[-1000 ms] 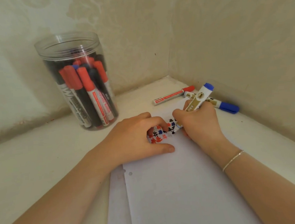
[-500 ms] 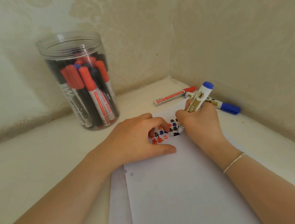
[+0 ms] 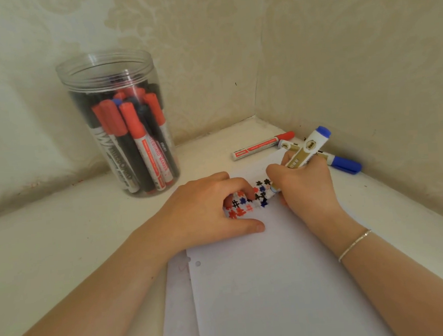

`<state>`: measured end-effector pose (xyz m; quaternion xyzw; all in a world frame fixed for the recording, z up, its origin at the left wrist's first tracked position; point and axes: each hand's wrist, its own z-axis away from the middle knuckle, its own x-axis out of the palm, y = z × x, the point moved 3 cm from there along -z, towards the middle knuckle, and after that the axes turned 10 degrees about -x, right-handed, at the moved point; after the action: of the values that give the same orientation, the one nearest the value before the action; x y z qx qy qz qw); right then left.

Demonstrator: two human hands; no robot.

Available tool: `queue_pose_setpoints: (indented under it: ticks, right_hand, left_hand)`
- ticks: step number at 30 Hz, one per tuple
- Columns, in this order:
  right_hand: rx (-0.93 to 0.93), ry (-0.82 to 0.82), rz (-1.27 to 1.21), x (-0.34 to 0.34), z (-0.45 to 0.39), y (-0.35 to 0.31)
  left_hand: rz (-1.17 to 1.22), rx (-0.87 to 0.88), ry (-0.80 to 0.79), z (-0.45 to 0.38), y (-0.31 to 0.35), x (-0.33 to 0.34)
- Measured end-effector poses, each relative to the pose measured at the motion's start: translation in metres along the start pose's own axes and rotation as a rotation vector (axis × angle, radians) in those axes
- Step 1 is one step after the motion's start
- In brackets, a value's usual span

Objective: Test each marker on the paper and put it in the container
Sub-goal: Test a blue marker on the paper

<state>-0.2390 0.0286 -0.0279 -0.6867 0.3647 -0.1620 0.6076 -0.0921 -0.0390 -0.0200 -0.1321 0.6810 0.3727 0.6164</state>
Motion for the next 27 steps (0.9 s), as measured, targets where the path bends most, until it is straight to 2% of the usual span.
queue_pose_setpoints:
  ticks: [8, 10, 12, 14, 18, 27]
  right_hand:
    - [-0.022, -0.012, -0.007, 0.001, 0.0, 0.0]
    - [-0.004, 0.022, -0.124, -0.002, -0.001, 0.0]
    - [-0.004, 0.031, -0.276, -0.007, -0.002, -0.001]
    - [-0.02, -0.025, -0.439, -0.008, -0.003, -0.003]
    - [0.043, -0.182, -0.816, -0.002, 0.001, -0.009]
    - [-0.01, -0.241, -0.663, 0.002, 0.004, -0.013]
  left_hand:
    - [0.012, 0.002, 0.017, 0.0, -0.001, 0.001]
    - [0.075, -0.004, 0.035, 0.001, -0.003, 0.002]
    - [0.241, -0.023, 0.069, 0.003, -0.005, 0.002]
    - [0.412, -0.04, 0.097, 0.002, -0.006, 0.002]
    - [0.542, -0.053, 0.113, 0.003, -0.006, 0.0]
    - [0.524, 0.015, 0.092, 0.004, 0.0, 0.002]
